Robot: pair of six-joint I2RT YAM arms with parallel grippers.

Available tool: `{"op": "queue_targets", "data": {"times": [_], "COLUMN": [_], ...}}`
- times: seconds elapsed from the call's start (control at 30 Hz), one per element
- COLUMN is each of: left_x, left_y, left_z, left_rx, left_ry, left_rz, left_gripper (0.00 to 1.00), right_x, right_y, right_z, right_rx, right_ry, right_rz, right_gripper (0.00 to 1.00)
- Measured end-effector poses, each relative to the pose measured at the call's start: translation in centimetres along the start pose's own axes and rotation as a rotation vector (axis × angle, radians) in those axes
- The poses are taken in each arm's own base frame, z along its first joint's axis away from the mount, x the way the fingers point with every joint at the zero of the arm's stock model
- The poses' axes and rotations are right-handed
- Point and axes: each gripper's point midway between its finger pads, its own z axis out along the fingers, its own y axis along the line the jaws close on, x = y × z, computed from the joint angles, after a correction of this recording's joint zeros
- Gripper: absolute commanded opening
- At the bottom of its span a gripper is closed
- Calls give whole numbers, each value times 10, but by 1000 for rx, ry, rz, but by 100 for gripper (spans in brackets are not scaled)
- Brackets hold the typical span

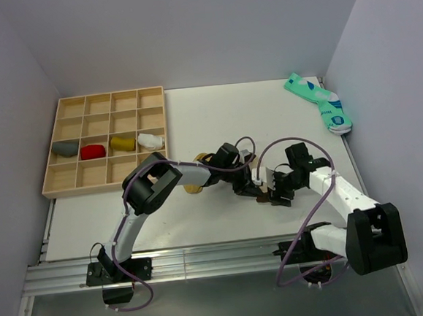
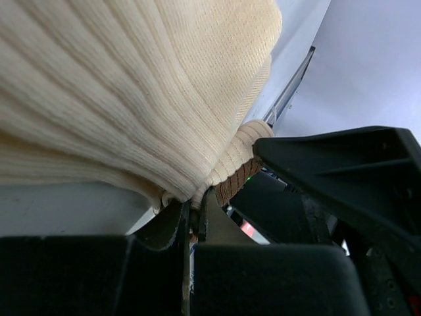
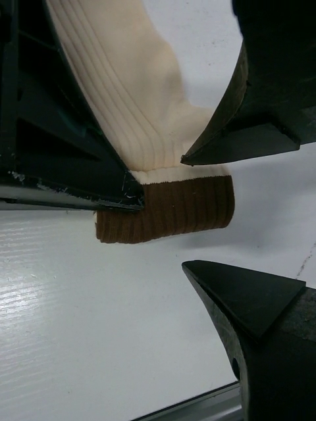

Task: Roll the socks
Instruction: Roll the sock at the center of the board.

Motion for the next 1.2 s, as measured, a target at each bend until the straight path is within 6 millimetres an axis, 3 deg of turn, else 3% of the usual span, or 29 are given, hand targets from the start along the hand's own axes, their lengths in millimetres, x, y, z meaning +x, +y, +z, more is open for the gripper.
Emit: {"op": "queue_targets", "data": {"times": [0.27,0.4,0.43,0.5,0.53,0.6,0.63,0.77,1.2], "left_x": [-3,-4,-4,-4,-4,-5,-5,-8,-26], "left_y": [0,1,1,2,2,2,3,4,29], "left_z": [-3,-5,-5,-5,-5,-5,-5,-8,-61], "left_rx": [8,12,13,13,13,12,11,15,12], "left_ry": [8,13,14,15,14,11,8,-14,-291], "left_rz": [-12,-16,-17,-18,-18,-12,-11,31,201], "left_gripper": [0,0,1,6,15,25,32,40,42], "right_x": [11,16,16,16,15,14,14,13,10], "right_y": [1,-2,-3,-4,-5,-5,-5,-6,-13], "right_z": [11,15,16,16,15,14,14,15,15], "right_rx": [-42,-44,-42,-40,-42,-54,-66,-126,-313], "right_ry": [52,68,71,71,71,76,80,96,147], "right_rz": [12,11,10,10,14,32,42,86,304], "right_gripper": [60,49,40,29,27,23,23,21,20]}}
